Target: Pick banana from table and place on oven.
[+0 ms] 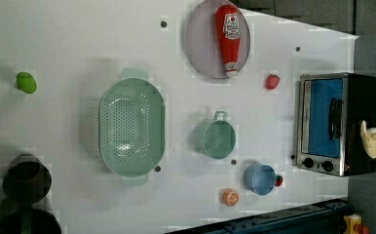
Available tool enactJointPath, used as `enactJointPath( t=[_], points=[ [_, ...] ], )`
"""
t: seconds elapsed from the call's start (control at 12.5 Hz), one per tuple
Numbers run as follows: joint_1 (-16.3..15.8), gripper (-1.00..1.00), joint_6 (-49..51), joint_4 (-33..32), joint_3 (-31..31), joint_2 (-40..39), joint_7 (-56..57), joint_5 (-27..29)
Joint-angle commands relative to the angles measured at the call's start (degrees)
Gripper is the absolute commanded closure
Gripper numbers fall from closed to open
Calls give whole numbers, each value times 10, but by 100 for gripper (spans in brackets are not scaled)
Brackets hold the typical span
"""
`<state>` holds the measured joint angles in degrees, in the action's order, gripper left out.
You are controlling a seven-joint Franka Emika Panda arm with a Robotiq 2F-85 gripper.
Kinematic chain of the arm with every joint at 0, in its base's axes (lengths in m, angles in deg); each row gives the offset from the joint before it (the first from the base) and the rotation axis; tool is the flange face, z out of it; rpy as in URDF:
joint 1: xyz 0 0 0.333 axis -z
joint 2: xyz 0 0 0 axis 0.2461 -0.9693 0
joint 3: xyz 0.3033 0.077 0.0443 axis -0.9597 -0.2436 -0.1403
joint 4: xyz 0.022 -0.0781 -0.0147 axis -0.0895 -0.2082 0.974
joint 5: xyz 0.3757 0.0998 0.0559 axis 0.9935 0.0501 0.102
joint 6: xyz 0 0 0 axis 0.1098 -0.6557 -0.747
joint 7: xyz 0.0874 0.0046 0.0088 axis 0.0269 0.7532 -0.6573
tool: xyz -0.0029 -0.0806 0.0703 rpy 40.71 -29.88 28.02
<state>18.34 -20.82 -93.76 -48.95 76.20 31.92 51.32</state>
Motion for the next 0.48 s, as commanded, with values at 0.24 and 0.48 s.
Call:
enactJointPath(
  t=[0.24,0.48],
  points=[
    [-48,-100,153,20,-124,130,-278,-7],
    [-50,-100,207,19,-211,176,-421,-8]
  ],
)
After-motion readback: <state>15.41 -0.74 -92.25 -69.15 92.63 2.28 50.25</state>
